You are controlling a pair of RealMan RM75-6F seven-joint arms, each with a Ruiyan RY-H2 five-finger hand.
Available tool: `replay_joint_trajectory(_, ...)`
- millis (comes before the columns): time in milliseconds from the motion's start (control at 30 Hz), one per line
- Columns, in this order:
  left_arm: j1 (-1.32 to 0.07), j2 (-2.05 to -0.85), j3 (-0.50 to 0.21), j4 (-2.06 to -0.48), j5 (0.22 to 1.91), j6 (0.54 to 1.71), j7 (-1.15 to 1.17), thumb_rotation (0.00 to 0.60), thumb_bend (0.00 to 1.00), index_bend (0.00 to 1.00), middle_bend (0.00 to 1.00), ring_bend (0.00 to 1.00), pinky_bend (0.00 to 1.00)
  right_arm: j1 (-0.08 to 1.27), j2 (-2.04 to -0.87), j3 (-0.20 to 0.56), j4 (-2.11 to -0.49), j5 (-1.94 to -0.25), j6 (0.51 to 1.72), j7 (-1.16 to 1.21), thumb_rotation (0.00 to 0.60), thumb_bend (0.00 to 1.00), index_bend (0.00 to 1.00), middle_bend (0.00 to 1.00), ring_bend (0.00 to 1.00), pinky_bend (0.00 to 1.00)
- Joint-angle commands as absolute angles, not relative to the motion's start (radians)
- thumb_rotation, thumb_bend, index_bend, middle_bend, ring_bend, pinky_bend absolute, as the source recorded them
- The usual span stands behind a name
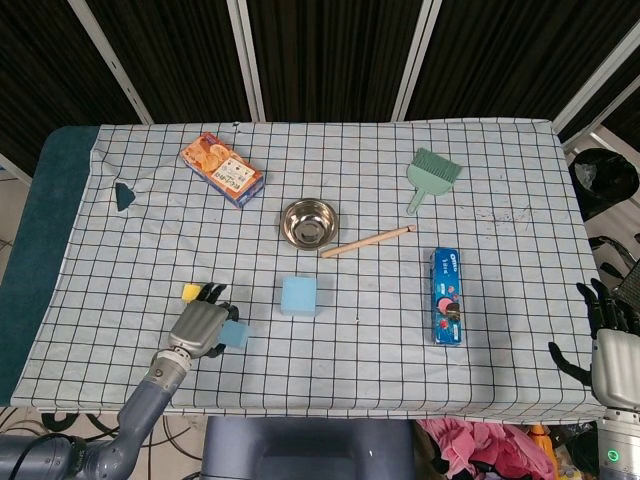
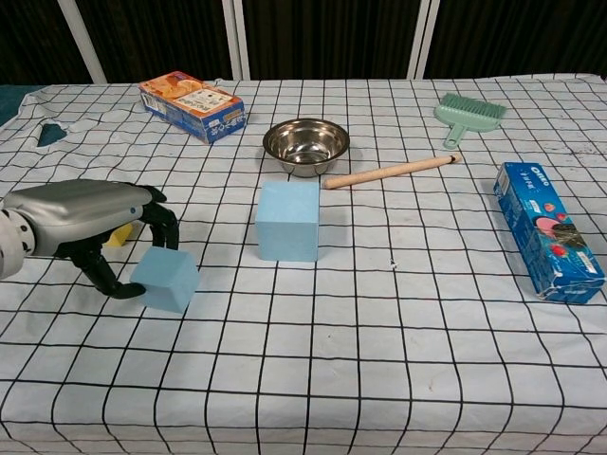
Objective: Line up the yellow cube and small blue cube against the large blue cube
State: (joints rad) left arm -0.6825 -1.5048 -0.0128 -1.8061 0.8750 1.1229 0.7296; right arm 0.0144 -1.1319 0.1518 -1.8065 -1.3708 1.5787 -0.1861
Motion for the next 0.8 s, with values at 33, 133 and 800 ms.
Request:
replay_joint_trajectory(33, -0.689, -1.482, -0.036, -1.823, 0.866, 1.128, 0.723, 0.6, 0.34, 0.45, 0.49, 0.02, 0.0, 0.014, -1.131, 0.153, -1.808, -1.37, 1.581, -0.185, 0.6, 0.19, 0.1, 0.05, 0.19, 0.12)
replay_joint_trajectory(133, -0.705, -1.451, -0.063, -1.837, 0.851, 1.119, 0.724, 0.6, 0.34, 0.45, 0.49, 0.02, 0.0, 0.014, -1.13, 0.153, -1.81, -1.371, 1.582, -0.185, 0.6, 0.19, 0.1, 0.05, 0.19, 0.12)
replay_joint_trajectory(800, -0.955, -1.504, -0.236, -1.707, 0.426, 1.007, 0.767, 0.6, 0.34, 0.41, 0.47, 0.02, 0.0, 0.008, -1.118, 0.154, -1.804, -1.361, 1.582, -0.161, 0.6, 0.19, 0.1, 0.05, 0.19, 0.12)
